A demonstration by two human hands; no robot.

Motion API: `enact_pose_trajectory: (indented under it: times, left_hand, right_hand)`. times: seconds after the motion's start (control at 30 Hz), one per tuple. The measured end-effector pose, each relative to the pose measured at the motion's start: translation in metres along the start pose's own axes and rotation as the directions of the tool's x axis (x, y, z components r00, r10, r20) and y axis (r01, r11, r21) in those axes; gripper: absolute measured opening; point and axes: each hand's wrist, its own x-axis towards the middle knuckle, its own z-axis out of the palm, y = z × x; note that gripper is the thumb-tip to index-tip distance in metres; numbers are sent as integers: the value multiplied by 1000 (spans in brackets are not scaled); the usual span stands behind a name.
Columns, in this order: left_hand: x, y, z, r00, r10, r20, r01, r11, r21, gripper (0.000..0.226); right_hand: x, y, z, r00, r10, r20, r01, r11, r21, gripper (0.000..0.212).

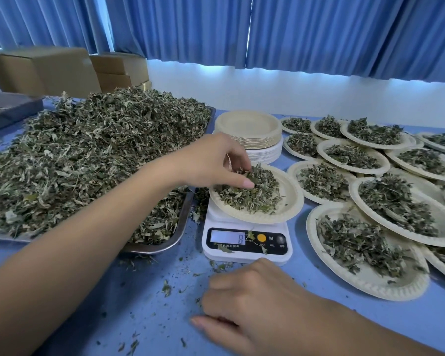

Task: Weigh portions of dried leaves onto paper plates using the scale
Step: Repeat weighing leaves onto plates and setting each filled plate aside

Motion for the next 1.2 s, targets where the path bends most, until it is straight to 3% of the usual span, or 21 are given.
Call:
enact_pose_trajectory:
  times: [0.17, 0.33, 0.4, 0.5, 0.53, 0.6, 0.7, 0.93, 1.2]
  left_hand:
    - [3, 2, 7, 993, 54, -104, -54, 999, 2, 4]
    - [4, 5, 1, 966, 41, -257, -71, 992, -109, 4]
    - [2, 5, -6, 981, 18, -194, -38, 994, -102, 9]
    - [-3, 1, -13, 990, -87, 114, 78, 993, 86, 35]
    - [-5, 1, -13, 982, -103, 155, 80, 986, 149, 37]
    - [-4, 4, -11, 992, -63, 107, 44, 983, 176, 29]
    - [-2, 8, -12, 1000, 8, -27, -5, 995, 97, 14]
    - [-2, 10, -15, 977, 5, -211, -23, 997, -79, 14]
    - [-7, 5, -27, 975, -70, -210, 5, 956, -295, 17]
  right_hand:
    - [-1, 0, 0, 1000, 4, 9, -4, 1000, 4, 39]
    - [0, 1, 0, 1000, 6, 8, -6, 1000, 22, 38]
    - [0, 0, 0, 1000, 6, 10, -6, 1000, 20, 38]
    - [0, 0, 1, 1000, 5, 12, -5, 1000, 0, 40]
    - [-1, 0, 1, 1000, 5, 13, -5, 1000, -3, 40]
    - [0, 0, 0, 1000, 8, 22, -8, 1000, -5, 40]
    - [0, 0, -1, 999, 13, 34, -13, 1000, -13, 40]
    - [1, 0, -2, 999, 10, 36, -10, 1000, -7, 40]
    - [1, -1, -3, 1000, 2, 24, -2, 1000, -8, 38]
